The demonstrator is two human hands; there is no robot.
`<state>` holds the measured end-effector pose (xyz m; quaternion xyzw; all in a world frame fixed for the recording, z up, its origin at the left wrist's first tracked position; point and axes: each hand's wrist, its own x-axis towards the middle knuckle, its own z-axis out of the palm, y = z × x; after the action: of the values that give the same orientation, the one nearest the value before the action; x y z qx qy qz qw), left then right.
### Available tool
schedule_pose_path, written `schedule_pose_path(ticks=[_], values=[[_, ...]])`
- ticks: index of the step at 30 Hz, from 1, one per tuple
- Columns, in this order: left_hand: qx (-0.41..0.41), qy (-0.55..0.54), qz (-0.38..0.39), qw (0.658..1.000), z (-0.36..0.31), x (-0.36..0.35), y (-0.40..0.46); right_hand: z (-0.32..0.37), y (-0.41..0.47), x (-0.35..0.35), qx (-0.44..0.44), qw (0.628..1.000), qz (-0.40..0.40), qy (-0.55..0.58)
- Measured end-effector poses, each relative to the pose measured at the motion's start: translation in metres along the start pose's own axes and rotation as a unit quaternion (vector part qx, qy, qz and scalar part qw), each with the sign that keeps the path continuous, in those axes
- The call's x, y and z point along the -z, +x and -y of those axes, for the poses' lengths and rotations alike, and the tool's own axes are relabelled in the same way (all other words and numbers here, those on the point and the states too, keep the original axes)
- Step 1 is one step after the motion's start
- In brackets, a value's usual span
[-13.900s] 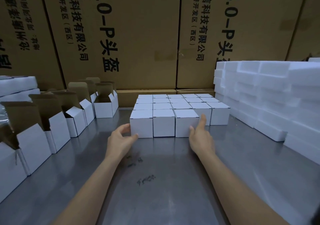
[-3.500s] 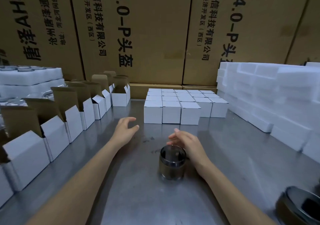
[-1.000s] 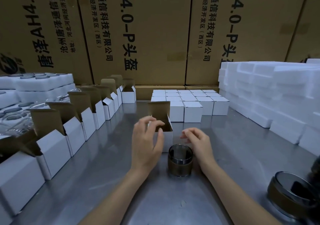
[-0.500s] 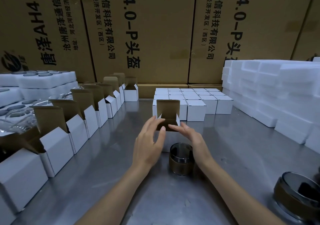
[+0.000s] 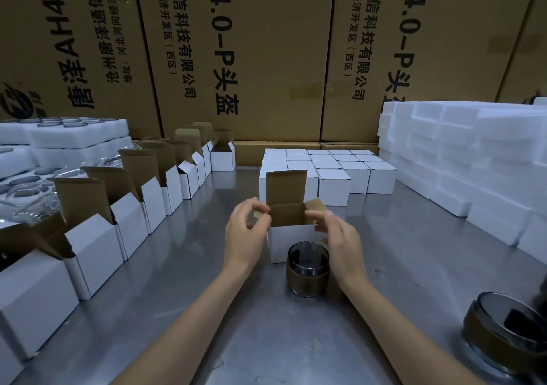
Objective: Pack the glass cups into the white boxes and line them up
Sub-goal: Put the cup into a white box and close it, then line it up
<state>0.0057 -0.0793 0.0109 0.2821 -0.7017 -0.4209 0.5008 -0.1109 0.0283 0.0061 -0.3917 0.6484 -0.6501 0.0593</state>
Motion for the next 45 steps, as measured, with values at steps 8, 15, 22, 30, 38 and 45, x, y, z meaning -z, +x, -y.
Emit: schedule_pose_path(ticks=[8, 15, 22, 30, 38, 45], values=[[0.060, -0.075, 0.112, 0.989, -0.010, 0.011, 0.011, -0.003, 0.000, 0.000, 0.015, 0.999, -0.007, -0.043], [0.080, -0.095, 0.130, 0.984, -0.009, 0.008, 0.011, -0.001, 0.000, 0.003, 0.030, 0.997, 0.028, -0.060], [0.045, -0.074, 0.117, 0.989, -0.002, 0.005, 0.013, 0.013, -0.009, 0.012, 0.243, 0.942, 0.008, -0.232], [0.018, -0.034, 0.111, 0.993, 0.000, 0.005, 0.012, 0.023, -0.020, 0.003, 0.409, 0.781, 0.092, -0.463], [0.017, -0.046, 0.109, 0.993, 0.000, 0.005, 0.013, 0.035, -0.019, -0.004, 0.449, 0.814, -0.090, -0.358], [-0.001, -0.075, 0.119, 0.990, 0.000, 0.005, 0.010, 0.034, -0.014, -0.011, 0.460, 0.763, -0.203, -0.406]])
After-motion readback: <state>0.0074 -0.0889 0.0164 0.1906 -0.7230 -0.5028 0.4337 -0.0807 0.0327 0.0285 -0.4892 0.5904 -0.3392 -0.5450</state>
